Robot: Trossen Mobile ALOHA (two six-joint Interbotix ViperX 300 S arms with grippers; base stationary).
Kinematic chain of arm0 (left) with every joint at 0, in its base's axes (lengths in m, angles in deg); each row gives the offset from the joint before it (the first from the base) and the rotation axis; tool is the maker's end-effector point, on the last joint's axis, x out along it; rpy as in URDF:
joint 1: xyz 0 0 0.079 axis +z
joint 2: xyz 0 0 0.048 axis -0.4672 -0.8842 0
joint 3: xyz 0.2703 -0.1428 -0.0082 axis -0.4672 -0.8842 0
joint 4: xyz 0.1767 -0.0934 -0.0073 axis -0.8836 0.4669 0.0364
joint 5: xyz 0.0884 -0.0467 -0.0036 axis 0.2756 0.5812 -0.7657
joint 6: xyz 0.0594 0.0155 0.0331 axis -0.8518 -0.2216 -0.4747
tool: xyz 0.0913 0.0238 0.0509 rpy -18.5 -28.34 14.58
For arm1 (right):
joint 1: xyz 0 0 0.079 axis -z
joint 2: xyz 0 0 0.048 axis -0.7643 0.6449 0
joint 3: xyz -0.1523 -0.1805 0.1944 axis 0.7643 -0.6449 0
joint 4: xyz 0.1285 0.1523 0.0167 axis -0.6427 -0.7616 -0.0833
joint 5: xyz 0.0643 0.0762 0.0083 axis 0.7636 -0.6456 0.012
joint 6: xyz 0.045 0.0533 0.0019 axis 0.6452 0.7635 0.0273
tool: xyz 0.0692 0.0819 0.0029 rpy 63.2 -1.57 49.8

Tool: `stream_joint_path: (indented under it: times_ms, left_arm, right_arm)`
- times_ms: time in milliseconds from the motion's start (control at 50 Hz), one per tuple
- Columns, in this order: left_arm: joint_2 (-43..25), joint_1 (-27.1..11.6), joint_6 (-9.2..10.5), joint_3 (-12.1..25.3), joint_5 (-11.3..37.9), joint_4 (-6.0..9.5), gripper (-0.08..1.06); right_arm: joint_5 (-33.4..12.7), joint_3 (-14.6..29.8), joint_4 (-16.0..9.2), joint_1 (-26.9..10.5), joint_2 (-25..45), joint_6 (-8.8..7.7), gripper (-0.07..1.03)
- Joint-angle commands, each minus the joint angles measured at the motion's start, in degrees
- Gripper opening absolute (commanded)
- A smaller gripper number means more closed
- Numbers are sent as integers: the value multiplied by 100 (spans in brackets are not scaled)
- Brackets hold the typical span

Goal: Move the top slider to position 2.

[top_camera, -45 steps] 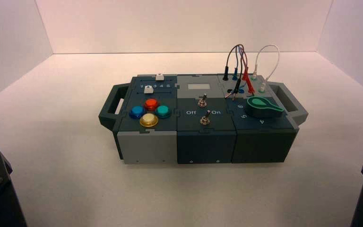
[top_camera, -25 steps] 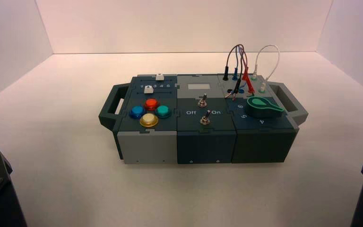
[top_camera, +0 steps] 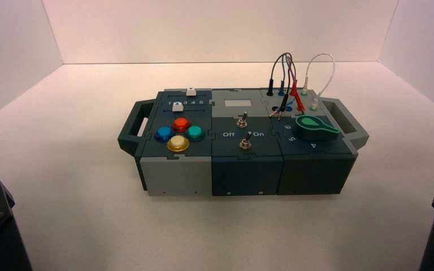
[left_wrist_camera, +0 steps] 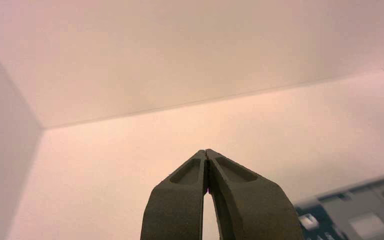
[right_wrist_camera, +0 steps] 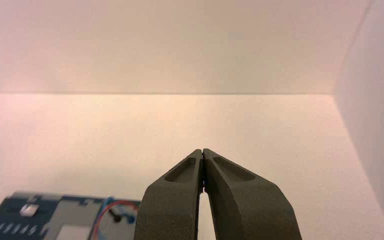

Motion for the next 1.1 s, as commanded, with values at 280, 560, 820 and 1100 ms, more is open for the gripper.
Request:
stream_joint_path:
  times_ms: [280, 560, 820, 1100]
  left_arm:
    - [-896, 9, 272, 1107, 2531, -18, -3]
    - [-1731, -290, 334, 1723, 3489, 18, -3]
    - [-2496, -967, 976, 2013, 3489, 26, -3]
    - [-3410, -1503, 1696, 2250, 3023, 18, -3]
  right_arm:
    - [-1696, 800, 9, -176, 193, -246, -2]
    - [-2812, 1239, -105, -967, 352, -308, -2]
    - [-3366, 1213, -53, -1793, 431, -360, -2]
    - [-3595, 1099, 0, -2399, 404, -721, -2]
